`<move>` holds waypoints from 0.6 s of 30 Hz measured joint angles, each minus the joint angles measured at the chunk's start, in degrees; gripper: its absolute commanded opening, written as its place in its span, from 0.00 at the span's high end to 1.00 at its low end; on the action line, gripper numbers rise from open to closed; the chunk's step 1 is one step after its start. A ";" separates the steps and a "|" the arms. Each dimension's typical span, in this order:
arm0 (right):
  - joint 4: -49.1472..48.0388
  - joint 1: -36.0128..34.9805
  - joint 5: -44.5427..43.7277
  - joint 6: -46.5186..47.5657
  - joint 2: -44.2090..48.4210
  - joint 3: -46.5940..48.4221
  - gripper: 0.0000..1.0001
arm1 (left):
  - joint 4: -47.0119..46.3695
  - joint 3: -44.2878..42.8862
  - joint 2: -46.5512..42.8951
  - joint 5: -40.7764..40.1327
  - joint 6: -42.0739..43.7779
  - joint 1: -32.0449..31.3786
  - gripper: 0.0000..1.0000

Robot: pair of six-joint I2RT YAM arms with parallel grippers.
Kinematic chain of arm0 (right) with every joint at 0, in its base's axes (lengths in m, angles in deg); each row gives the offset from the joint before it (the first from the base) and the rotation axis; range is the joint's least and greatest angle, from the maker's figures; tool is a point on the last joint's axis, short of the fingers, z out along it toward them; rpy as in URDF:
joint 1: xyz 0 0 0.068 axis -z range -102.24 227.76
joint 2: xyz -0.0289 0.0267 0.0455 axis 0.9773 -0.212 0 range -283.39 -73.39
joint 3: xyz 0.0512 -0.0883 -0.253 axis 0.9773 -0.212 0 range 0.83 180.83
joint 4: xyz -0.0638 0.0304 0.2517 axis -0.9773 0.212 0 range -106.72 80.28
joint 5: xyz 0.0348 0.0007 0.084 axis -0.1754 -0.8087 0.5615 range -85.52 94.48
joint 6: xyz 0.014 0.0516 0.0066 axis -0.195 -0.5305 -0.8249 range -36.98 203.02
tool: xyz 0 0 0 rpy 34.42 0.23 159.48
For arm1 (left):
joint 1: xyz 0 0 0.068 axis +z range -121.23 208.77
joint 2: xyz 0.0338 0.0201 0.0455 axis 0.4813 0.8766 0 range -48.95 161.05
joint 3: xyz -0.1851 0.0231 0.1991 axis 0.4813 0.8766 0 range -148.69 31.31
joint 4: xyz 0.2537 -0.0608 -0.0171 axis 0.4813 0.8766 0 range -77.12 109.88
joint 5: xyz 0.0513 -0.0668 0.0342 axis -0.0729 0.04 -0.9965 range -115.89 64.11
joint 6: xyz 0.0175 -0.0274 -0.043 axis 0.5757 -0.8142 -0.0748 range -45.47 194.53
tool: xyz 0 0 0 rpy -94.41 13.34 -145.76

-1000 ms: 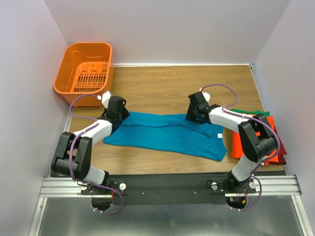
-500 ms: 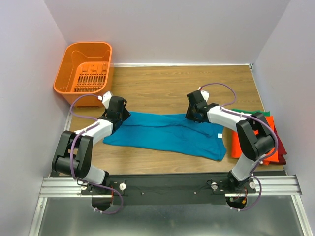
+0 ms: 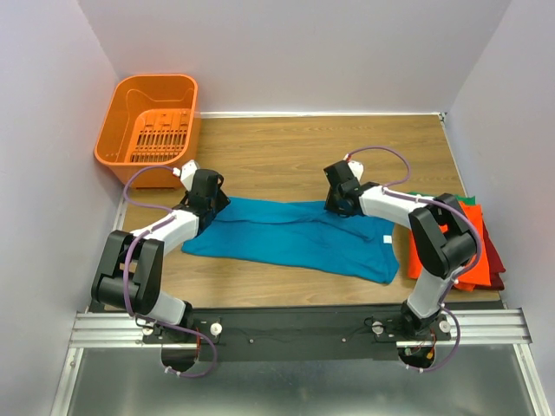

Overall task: Fold and stack the t-shirts
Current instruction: Fold the tshirt

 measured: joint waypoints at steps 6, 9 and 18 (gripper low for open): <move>0.00 -0.02 0.04 -0.07 2.73 -0.87 0.93 | 0.02 -0.02 0.00 0.00 0.00 0.00 0.51; -0.02 -0.04 0.28 0.00 5.18 -1.77 0.93 | 0.00 -0.02 0.00 0.00 0.00 0.00 0.51; -0.20 -0.50 4.22 -0.63 11.78 -6.67 0.94 | 0.00 -0.02 0.02 0.00 0.04 0.00 0.51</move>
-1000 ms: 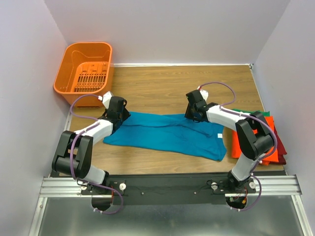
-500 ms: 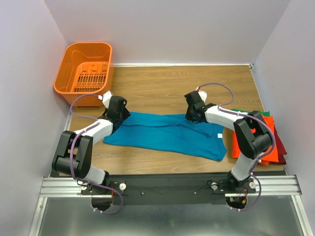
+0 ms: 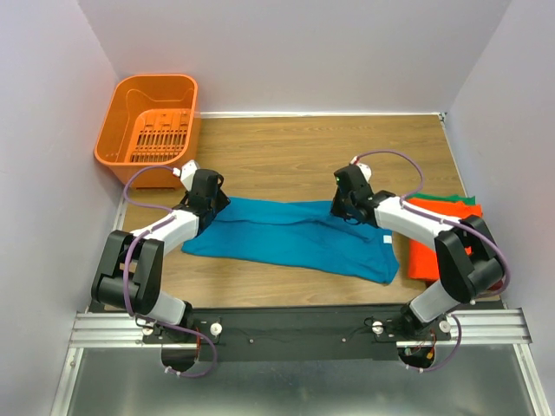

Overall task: Fold and stack the t-shirts
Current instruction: Fold the tshirt

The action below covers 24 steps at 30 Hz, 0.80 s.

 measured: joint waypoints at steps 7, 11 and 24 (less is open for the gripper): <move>-0.09 -2.71 2.49 -3.02 3.96 -5.14 0.93 | 0.00 0.00 0.00 0.00 0.13 0.00 0.51; -1.42 -6.03 3.13 -5.38 5.14 -7.96 0.79 | -0.07 0.00 0.20 0.13 0.37 0.00 0.51; -1.81 -8.39 1.27 -5.90 14.25 -11.50 0.39 | -2.27 -3.43 1.18 4.46 8.48 -6.29 0.50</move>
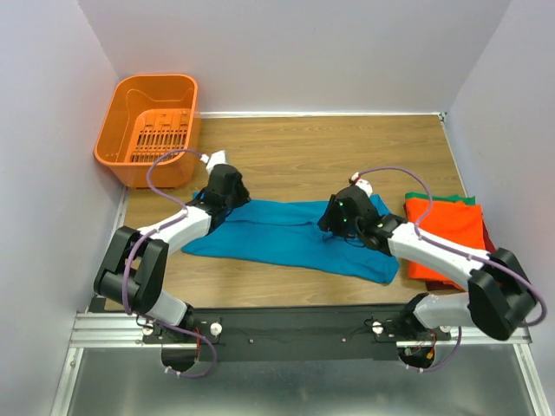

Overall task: Fold and stack the t-shirts
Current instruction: Fold the tshirt

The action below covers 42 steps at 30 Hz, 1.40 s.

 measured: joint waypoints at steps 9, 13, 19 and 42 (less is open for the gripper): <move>4.87 12.70 -3.48 3.58 2.25 3.08 0.45 | -2.69 -9.70 4.17 3.28 5.51 -14.08 0.51; 5.81 17.92 -3.15 5.33 -2.95 4.02 0.47 | -3.08 -14.88 10.27 4.31 6.86 -19.54 0.52; 6.82 18.73 -2.97 6.69 -5.33 3.96 0.50 | -2.58 -20.94 18.82 6.56 7.34 -27.50 0.53; 7.63 18.73 4.28 6.60 7.52 -7.91 0.50 | 0.94 -23.47 25.53 7.76 6.67 -34.51 0.66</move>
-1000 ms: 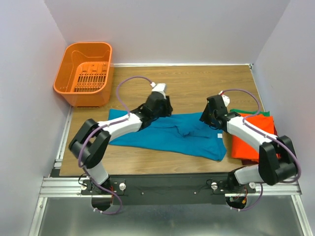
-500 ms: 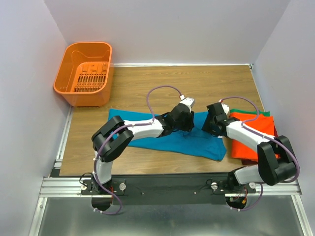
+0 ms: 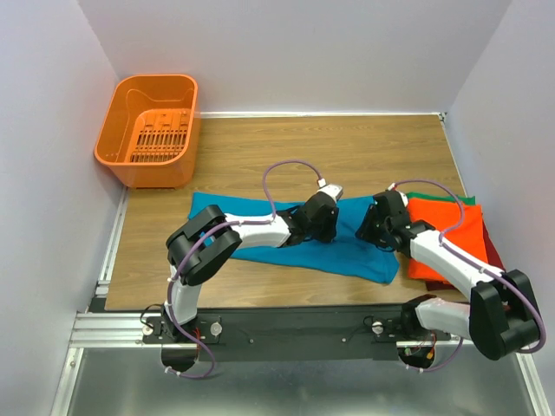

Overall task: Fold and stack the t-shirts
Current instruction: Fold the tshirt

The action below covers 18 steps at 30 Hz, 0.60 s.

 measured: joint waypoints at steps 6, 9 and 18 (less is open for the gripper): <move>0.70 0.00 1.51 -0.46 3.61 -2.93 0.50 | 0.96 4.13 -1.75 0.00 -0.28 -0.02 0.68; 0.90 0.00 1.97 -0.96 5.16 -3.23 0.50 | 1.14 5.09 -3.06 -0.02 -0.44 -0.02 0.68; 1.01 0.00 1.99 -3.15 4.96 -2.84 0.50 | 2.89 6.23 -6.08 -0.90 -0.85 -0.04 0.67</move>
